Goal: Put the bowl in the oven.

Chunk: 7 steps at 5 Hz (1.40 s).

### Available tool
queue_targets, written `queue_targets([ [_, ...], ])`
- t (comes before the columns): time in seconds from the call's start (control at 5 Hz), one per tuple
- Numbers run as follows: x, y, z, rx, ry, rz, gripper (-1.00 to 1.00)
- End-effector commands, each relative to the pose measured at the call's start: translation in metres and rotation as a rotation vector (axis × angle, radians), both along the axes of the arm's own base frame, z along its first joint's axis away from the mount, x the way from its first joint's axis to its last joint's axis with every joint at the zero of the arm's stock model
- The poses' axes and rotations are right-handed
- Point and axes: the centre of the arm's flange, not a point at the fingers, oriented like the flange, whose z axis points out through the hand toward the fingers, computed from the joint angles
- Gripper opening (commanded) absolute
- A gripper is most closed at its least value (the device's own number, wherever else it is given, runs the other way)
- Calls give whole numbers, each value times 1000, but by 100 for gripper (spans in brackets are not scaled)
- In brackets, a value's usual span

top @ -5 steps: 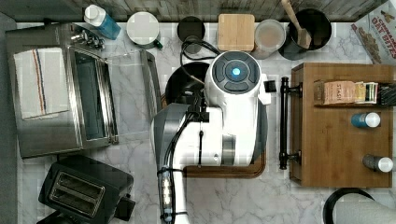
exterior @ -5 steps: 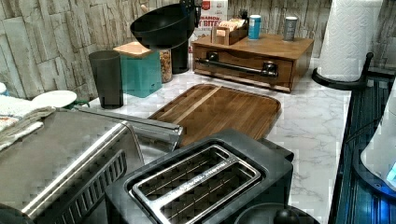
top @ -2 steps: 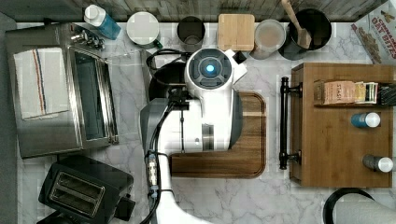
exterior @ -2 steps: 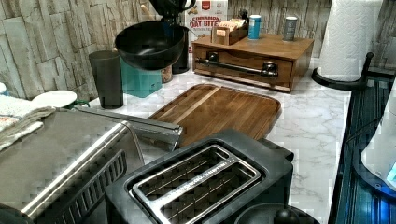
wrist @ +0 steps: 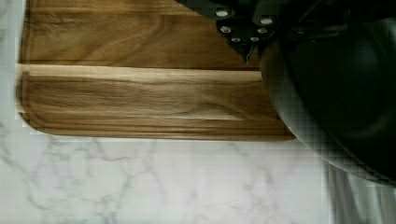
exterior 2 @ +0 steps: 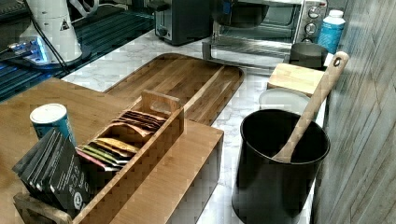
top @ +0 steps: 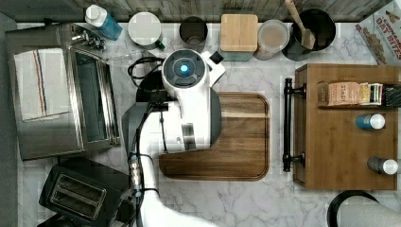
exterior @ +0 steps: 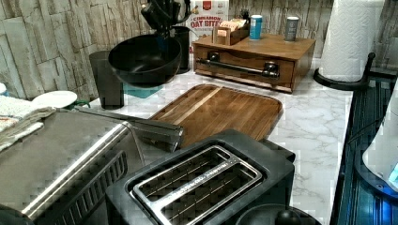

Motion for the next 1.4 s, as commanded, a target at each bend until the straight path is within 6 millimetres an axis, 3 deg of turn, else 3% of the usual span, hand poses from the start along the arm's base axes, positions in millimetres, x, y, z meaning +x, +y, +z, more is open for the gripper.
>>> queue_targets([
  [0.2,31,123,44,-12,-158,280,-100],
  [0.6,36,166,33,74,-223,297,-100],
  [0.8,53,177,20,156,-139,291,-100],
  [1.2,58,202,-12,358,-127,299,-100],
  [1.4,49,226,-26,425,-79,348,-100],
])
